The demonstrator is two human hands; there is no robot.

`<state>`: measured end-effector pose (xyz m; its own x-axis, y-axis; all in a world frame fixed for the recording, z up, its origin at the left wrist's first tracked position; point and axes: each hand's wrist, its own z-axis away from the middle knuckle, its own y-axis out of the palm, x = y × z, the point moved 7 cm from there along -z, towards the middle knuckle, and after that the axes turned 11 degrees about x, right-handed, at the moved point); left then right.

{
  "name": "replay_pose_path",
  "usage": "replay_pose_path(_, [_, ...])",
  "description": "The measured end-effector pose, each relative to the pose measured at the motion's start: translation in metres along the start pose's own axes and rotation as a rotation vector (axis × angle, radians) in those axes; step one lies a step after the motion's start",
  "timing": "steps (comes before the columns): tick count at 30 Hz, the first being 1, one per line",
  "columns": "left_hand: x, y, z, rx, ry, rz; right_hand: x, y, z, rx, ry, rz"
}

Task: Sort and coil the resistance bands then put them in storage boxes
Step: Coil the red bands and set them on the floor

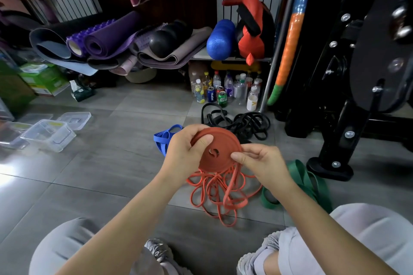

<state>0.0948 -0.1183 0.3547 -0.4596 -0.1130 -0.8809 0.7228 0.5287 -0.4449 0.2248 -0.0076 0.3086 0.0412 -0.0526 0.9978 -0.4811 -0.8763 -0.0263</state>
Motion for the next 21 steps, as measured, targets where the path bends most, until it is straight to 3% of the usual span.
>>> replay_pose_path(4, [0.011,0.006,0.003,-0.025,-0.059,0.208,-0.003,0.0,0.0,-0.037,-0.013,-0.084])
replay_pose_path(6, [0.013,0.009,0.003,0.022,-0.08,0.186,-0.002,-0.002,-0.001,-0.036,-0.019,-0.059])
replay_pose_path(8, [0.009,0.01,0.003,0.081,-0.045,0.024,0.001,-0.003,-0.003,-0.006,-0.017,0.011])
replay_pose_path(12, [-0.013,0.022,0.005,0.229,0.199,-0.552,0.005,0.006,-0.009,0.094,-0.003,0.192])
replay_pose_path(14, [-0.019,0.031,0.004,0.32,0.261,-0.641,0.008,0.01,-0.011,0.096,-0.014,0.329])
replay_pose_path(16, [-0.018,0.029,0.003,0.339,0.242,-0.553,0.01,0.01,-0.013,0.074,-0.028,0.333])
replay_pose_path(21, [-0.004,0.006,0.0,0.165,0.08,-0.208,0.008,0.003,-0.013,0.056,-0.005,0.16])
